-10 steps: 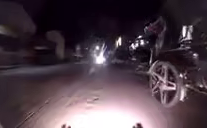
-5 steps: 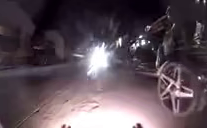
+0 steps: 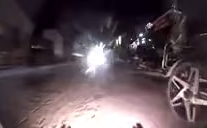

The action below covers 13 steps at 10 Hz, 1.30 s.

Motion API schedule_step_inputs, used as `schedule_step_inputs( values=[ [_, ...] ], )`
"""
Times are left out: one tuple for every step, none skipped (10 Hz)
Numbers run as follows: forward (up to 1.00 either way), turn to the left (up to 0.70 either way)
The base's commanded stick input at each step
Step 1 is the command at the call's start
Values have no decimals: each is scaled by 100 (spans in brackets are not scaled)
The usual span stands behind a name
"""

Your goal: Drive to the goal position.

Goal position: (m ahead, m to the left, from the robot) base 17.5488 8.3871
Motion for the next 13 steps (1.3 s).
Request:
schedule_step_inputs(
  values=[
    [54, -13],
    [53, -13],
    [53, -10],
    [54, 0],
    [54, 0],
    [54, 0],
    [54, 0],
    [54, 0],
    [54, -1],
    [54, -6],
    [54, -13],
    [54, -13],
    [54, -13]
  ],
)
